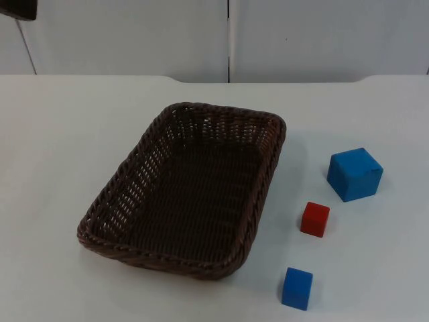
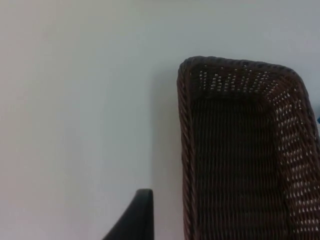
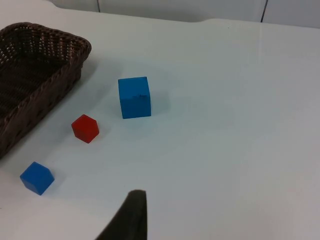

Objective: Pick up the basket with the left hand and place the largest block into the basket with the right hand.

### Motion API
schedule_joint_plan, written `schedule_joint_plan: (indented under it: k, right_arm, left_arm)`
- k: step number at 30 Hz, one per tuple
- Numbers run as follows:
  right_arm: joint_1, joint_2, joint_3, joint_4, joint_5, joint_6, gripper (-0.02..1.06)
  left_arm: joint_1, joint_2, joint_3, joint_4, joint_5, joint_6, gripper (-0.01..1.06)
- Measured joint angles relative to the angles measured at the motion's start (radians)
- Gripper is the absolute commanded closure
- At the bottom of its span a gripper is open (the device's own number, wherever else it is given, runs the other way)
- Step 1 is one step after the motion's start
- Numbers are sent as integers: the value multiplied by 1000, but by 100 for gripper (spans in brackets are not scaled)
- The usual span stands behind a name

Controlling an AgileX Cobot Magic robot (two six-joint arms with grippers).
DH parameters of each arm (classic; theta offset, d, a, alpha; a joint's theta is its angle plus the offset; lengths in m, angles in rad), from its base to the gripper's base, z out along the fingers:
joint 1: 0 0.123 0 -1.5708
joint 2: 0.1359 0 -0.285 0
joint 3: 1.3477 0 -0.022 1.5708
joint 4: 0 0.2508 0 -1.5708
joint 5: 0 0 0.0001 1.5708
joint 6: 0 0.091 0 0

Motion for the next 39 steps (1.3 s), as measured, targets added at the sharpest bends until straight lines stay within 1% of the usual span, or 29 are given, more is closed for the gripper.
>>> schedule_joint_plan:
  k: [5, 8, 12, 13, 17, 18, 24, 32, 36, 39]
  right_arm:
    - [0, 0, 0, 0, 0, 0, -1]
    - [0, 0, 0, 0, 0, 0, -1]
    - [0, 0, 0, 0, 0, 0, -1]
    - [0, 0, 0, 0, 0, 0, -1]
    - [0, 0, 0, 0, 0, 0, -1]
    - [0, 0, 0, 0, 0, 0, -1]
    - [0, 0, 0, 0, 0, 0, -1]
    - [0, 0, 0, 0, 0, 0, -1]
    - [0, 0, 0, 0, 0, 0, -1]
    - [0, 0, 0, 0, 0, 0, -1]
  left_arm:
    - [-7, 105, -67, -2, -1, 18, 0]
    - [-29, 158, -103, -2, -1, 28, 0]
    - [-73, 265, -186, 1, -1, 39, 0]
    - [-73, 265, -186, 1, -1, 39, 0]
    - [-80, 373, -243, 10, 1, 44, 0]
    - [-80, 373, -243, 10, 1, 44, 0]
    - [-80, 531, -289, 25, 12, 44, 0]
    - [-80, 659, -354, 29, 26, 44, 0]
    - [-89, 707, -384, 38, 28, 44, 0]
    - [-117, 753, -404, 47, 28, 44, 0]
